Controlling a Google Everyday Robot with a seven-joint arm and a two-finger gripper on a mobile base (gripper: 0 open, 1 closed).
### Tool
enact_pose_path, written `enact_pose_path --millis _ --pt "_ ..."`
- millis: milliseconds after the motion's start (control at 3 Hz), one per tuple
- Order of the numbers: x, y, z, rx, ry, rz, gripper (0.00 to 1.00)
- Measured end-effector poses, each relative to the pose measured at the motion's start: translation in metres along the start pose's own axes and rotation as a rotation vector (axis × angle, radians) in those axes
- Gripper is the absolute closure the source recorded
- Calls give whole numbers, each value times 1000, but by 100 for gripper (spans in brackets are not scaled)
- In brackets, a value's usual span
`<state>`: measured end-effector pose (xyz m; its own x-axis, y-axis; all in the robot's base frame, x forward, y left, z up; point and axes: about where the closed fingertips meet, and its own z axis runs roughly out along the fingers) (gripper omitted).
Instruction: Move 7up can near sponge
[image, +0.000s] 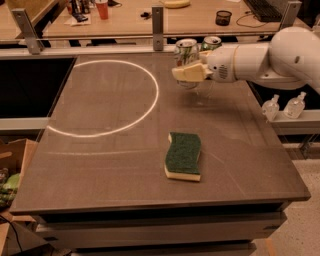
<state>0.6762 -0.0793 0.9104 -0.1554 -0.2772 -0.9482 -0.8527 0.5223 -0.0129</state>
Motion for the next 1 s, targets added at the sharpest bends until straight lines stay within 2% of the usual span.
enact_pose_path --millis 333,667,1000 --pt "13 4 -40 24 -4 14 100" --pt "30 17 -70 26 -18 22 100" --pt "41 32 -87 -15 -46 49 100"
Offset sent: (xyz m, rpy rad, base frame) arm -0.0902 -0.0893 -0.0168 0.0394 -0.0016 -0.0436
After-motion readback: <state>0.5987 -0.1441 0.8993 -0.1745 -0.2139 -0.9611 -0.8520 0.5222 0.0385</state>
